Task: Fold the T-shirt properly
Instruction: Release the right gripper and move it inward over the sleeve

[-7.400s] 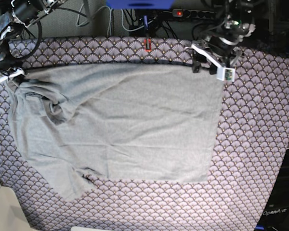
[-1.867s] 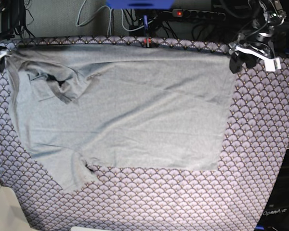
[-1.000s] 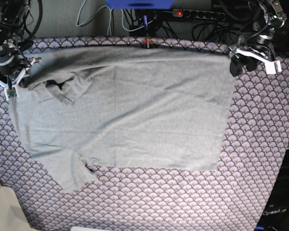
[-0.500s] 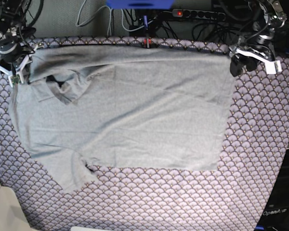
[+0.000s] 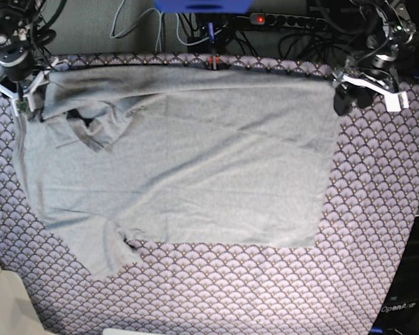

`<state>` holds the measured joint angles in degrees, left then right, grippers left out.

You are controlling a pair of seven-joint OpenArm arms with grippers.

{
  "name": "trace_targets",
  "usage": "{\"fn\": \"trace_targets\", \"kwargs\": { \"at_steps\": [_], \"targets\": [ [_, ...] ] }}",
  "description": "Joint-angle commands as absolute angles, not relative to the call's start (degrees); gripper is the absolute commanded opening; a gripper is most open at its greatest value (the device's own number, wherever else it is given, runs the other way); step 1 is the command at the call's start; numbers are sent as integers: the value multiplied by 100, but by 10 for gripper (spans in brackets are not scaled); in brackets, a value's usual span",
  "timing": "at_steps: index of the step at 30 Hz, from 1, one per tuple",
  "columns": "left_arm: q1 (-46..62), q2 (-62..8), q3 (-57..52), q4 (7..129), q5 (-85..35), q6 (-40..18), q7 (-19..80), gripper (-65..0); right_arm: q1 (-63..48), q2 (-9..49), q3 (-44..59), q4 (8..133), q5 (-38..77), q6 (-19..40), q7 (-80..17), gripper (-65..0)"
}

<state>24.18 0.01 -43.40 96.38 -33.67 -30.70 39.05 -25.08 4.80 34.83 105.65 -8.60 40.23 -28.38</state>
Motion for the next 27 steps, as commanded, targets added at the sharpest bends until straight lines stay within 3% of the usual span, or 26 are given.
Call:
{"fn": "trace_targets", "kwargs": {
  "at_steps": [1,11,27],
  "targets": [
    [2431,-48,-4356,9719,-3451,-3125,3802,-245,-2501,593,3407,10686,-804,4000,-2686,-432],
    [2492,-57,-4382,9719,-3451,-3125,3802,-245,-2325,655,2237,10677,-1622,4000,-2686,-432],
    [2545,-57,-4391,9719,-3451,-3125,3802,-245,-2000,690,2114,10633,-1666,4000,-2686,-432]
  ]
}}
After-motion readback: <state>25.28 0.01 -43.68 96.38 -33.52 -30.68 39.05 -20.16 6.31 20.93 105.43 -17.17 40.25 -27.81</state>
